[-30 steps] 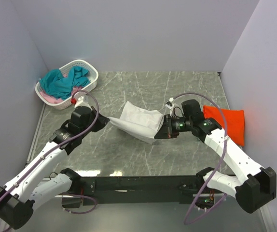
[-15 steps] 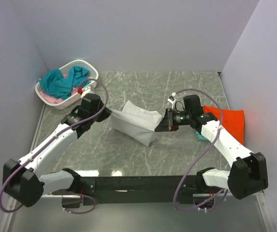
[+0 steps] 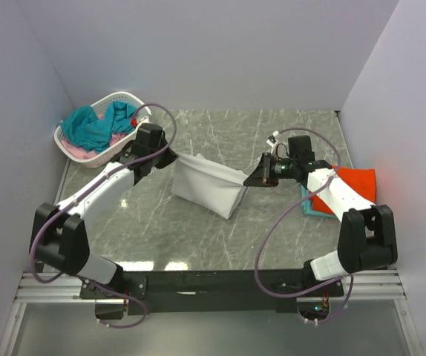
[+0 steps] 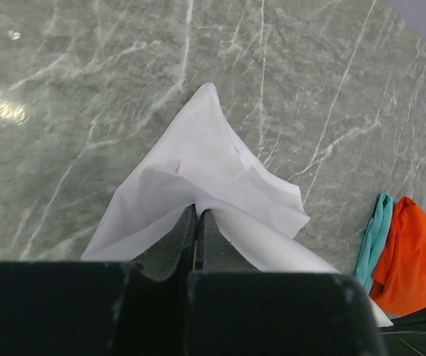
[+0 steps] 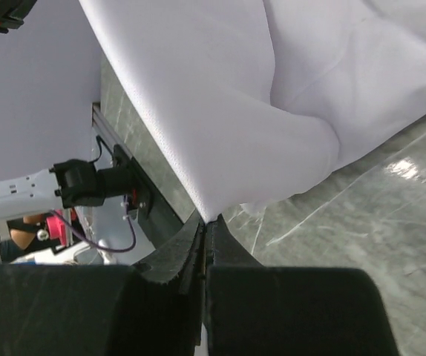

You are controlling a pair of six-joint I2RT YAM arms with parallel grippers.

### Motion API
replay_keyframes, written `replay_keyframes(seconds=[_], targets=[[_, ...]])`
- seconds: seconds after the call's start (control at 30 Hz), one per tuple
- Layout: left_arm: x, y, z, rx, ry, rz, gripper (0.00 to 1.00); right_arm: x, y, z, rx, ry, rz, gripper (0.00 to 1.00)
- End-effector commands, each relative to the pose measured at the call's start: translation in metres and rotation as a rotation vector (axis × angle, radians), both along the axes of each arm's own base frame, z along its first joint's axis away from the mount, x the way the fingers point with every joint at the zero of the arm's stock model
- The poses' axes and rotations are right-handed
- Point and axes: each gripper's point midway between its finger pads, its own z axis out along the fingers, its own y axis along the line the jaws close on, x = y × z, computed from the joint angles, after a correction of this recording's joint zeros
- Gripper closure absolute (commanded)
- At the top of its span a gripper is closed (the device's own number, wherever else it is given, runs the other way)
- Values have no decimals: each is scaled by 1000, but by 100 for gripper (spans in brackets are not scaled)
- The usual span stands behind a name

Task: Fold and stack the t-shirts
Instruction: Fold the tshirt

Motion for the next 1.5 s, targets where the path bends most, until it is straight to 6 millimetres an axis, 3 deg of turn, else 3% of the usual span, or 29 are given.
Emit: replay_keyframes(seconds=[0.0, 0.03, 0.07, 0.1, 0.17, 0.2, 0.27, 0.43, 0.5, 0.7, 0.77, 0.8, 0.83, 0.87, 0.9, 0.93, 1.0, 1.03, 1.13, 1.17, 1.2, 1.23, 1.3, 1.47], targets=[[41, 7, 29, 9, -104, 32, 99, 28, -11, 7, -18, -64, -50, 100], [47, 5, 17, 21, -77, 29, 99, 36, -14, 2, -34, -56, -66, 100], [54, 3, 21, 21, -85, 28, 99, 41, -16, -3, -57, -51, -80, 100], [60, 2, 9, 34, -57, 26, 100, 49, -23, -17, -106, -23, -116, 100], [69, 0, 10, 51, -51, 23, 99, 59, -26, -22, -129, -26, -134, 100], [74, 0, -2, 67, -26, 25, 99, 64, -28, -25, -134, -25, -144, 100], [84, -3, -1, 72, -35, 21, 99, 73, -29, -32, -130, -6, -162, 100], [102, -14, -19, 71, -24, -14, 100, 97, -34, -40, -140, -6, -205, 100], [110, -16, -27, 80, -12, -16, 99, 101, -36, -52, -162, 34, -211, 100], [125, -28, -55, 83, 34, -58, 99, 111, -40, -66, -184, 61, -246, 100], [130, -31, -56, 78, 33, -61, 99, 113, -41, -68, -192, 69, -249, 100], [131, -31, -63, 83, 49, -64, 99, 114, -41, -71, -196, 73, -247, 96], [132, -32, -64, 81, 54, -68, 91, 115, -42, -72, -201, 78, -254, 86], [134, -33, -62, 83, 49, -78, 81, 116, -43, -72, -211, 77, -263, 82], [135, -35, -63, 82, 46, -86, 59, 118, -47, -73, -232, 80, -281, 80], [134, -38, -61, 72, 44, -103, 50, 122, -49, -68, -244, 65, -289, 67], [133, -40, -51, 65, 19, -123, 33, 123, -52, -58, -260, 44, -300, 53], [133, -40, -45, 62, 7, -122, 17, 124, -54, -53, -269, 29, -311, 35], [124, -37, -25, 51, -29, -123, 8, 117, -55, -34, -272, -13, -329, 26], [116, -37, -28, 44, -17, -131, 7, 113, -50, -29, -268, -25, -318, 24], [112, -36, -12, 32, -48, -132, 5, 108, -46, -19, -261, -54, -312, 23], [104, -34, -17, 29, -37, -131, 5, 101, -42, -19, -256, -50, -301, 23], [93, -35, -2, 3, -62, -146, 3, 85, -23, -13, -223, -56, -266, 22], [62, -46, -8, -56, -48, -202, 3, 59, 31, 3, -107, -104, -173, 21]])
